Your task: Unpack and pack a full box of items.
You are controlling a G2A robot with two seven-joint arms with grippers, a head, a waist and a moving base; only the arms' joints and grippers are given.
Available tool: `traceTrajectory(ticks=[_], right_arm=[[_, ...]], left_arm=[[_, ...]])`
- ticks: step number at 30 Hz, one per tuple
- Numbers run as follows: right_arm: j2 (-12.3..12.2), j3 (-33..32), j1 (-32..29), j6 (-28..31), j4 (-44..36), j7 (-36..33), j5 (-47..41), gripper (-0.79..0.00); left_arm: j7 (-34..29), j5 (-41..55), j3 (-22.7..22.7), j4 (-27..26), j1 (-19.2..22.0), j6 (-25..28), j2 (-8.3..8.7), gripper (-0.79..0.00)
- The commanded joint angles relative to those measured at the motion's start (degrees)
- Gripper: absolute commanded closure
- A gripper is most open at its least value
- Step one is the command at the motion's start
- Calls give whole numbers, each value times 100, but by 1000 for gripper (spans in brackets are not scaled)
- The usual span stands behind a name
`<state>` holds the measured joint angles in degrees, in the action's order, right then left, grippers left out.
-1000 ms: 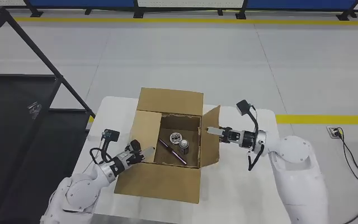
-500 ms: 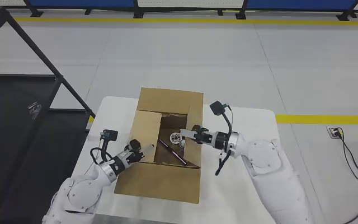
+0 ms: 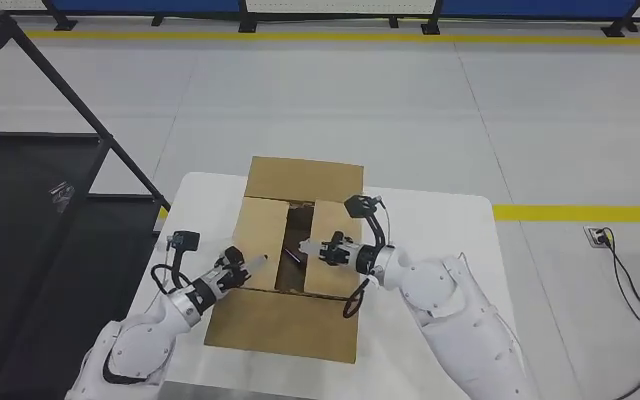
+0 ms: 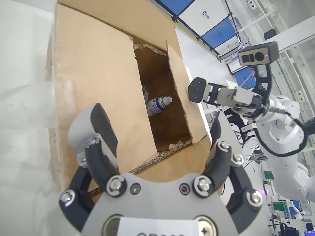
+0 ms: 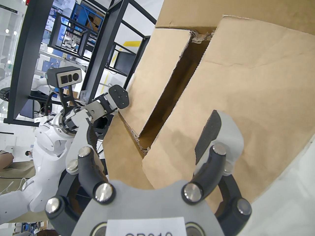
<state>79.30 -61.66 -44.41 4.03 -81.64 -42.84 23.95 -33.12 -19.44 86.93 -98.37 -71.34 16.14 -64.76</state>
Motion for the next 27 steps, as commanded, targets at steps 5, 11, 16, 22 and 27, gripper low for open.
traceTrajectory(ticks=[5,11,16,22,27], right_arm=[[32,138,95,59,275,38,-68,-785],[55,210,181,128,443,76,-163,-785],[57,215,199,186,461,98,-210,-785],[54,203,234,252,425,90,-259,-785],[37,149,213,281,278,153,-235,-785]], left_arm=[[70,107,528,-388,-270,198,70,-785],[-137,396,1242,-602,-751,454,156,-785],[-779,1089,1808,-442,-1147,1019,245,-785],[-1941,1469,2155,-80,-1386,1250,374,-785],[-2763,1782,2035,78,-1499,1374,448,-785]])
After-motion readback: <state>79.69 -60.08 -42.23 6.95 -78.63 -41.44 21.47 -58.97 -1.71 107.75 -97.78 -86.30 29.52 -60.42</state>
